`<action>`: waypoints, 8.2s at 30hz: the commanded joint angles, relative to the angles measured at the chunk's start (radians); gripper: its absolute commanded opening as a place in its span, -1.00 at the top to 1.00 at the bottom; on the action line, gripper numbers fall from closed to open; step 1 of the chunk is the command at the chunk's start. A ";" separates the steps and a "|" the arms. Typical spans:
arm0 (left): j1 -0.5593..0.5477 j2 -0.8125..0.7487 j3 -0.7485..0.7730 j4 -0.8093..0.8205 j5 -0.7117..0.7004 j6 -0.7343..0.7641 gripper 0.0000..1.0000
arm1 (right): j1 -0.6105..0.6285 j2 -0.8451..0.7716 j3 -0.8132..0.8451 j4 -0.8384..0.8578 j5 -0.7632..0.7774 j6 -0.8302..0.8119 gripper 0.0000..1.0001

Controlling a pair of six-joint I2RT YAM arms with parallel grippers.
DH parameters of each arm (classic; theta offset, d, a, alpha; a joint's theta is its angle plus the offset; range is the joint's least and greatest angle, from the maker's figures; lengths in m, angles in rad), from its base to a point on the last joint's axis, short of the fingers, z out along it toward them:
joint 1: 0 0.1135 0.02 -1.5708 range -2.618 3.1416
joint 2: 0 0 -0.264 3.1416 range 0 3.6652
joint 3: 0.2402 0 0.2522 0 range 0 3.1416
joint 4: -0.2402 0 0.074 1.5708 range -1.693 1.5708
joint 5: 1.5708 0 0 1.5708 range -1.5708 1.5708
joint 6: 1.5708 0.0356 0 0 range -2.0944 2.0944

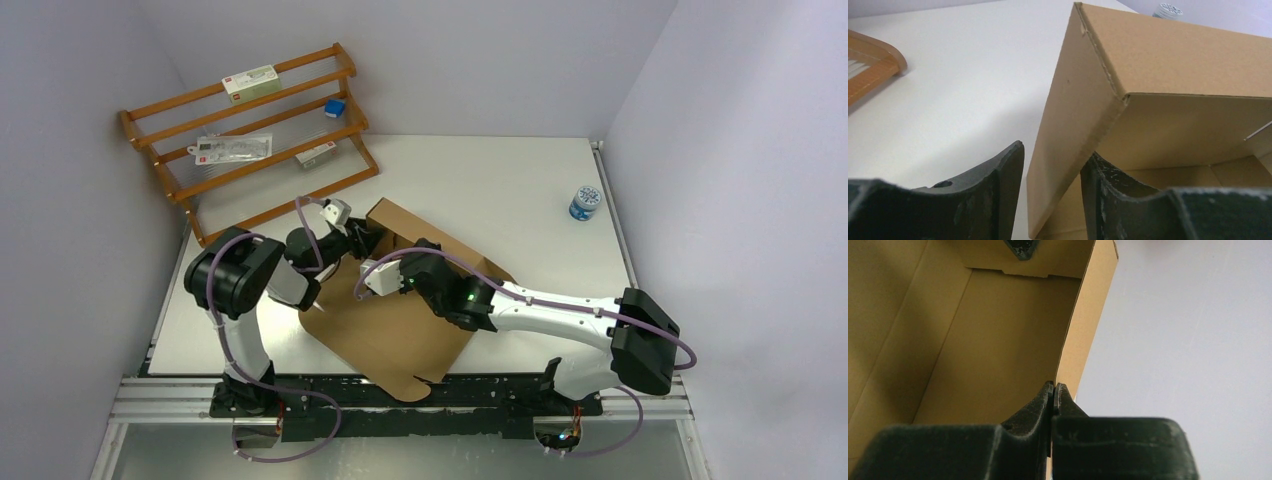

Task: Fold the paper box

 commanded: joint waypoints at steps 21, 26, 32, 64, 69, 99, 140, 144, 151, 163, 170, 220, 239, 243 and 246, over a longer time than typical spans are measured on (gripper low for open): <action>-0.089 0.110 0.002 0.243 -0.386 -0.013 0.27 | 0.013 0.043 0.013 -0.157 -0.122 0.044 1.00; -0.108 0.143 -0.028 0.368 -0.489 -0.087 0.30 | 0.013 0.047 0.017 -0.171 -0.131 0.051 1.00; -0.164 0.154 -0.017 0.391 -0.618 -0.092 0.31 | 0.015 0.054 0.028 -0.188 -0.142 0.063 1.00; -0.165 0.034 -0.061 0.392 -0.817 -0.228 0.40 | 0.014 0.086 0.039 -0.226 -0.172 0.092 1.00; -0.166 0.021 -0.079 0.392 -0.897 -0.256 0.48 | 0.014 0.099 0.048 -0.240 -0.179 0.101 1.00; -0.188 -0.041 -0.161 0.389 -0.834 -0.207 -0.13 | 0.015 0.106 0.046 -0.187 -0.185 0.091 1.00; -0.398 -0.990 -0.297 -0.867 -0.565 -0.296 -0.53 | -0.027 -0.494 -0.091 -0.148 0.064 0.813 -0.57; -0.440 -0.927 -0.273 -0.829 -0.568 -0.291 -0.54 | -0.029 -0.562 -0.118 -0.204 0.158 0.927 -0.64; -0.481 -0.735 -0.225 -0.716 -0.565 -0.280 -0.55 | -0.061 -0.571 -0.161 -0.288 0.191 1.048 -0.84; -0.488 -0.470 -0.187 -0.604 -0.564 -0.288 -0.54 | -0.296 -0.542 -0.262 -0.141 -0.036 1.046 -0.86; -0.512 -0.347 -0.188 -0.547 -0.592 -0.314 -0.52 | -0.315 -0.409 -0.265 0.012 -0.164 1.057 -0.82; -0.783 0.096 0.037 -0.001 -0.968 0.149 -0.80 | -0.426 -0.244 -0.229 0.114 -0.278 1.084 -0.54; -0.781 0.177 0.151 -0.140 -1.065 0.158 -0.74 | -0.426 -0.260 -0.231 0.119 -0.317 1.087 -0.50; -0.781 0.162 0.156 -0.171 -1.128 0.119 -0.65 | -0.426 -0.265 -0.234 0.123 -0.310 1.087 -0.49; -0.783 0.145 0.140 -0.156 -1.172 0.101 -0.50 | -0.426 -0.263 -0.235 0.121 -0.310 1.087 -0.48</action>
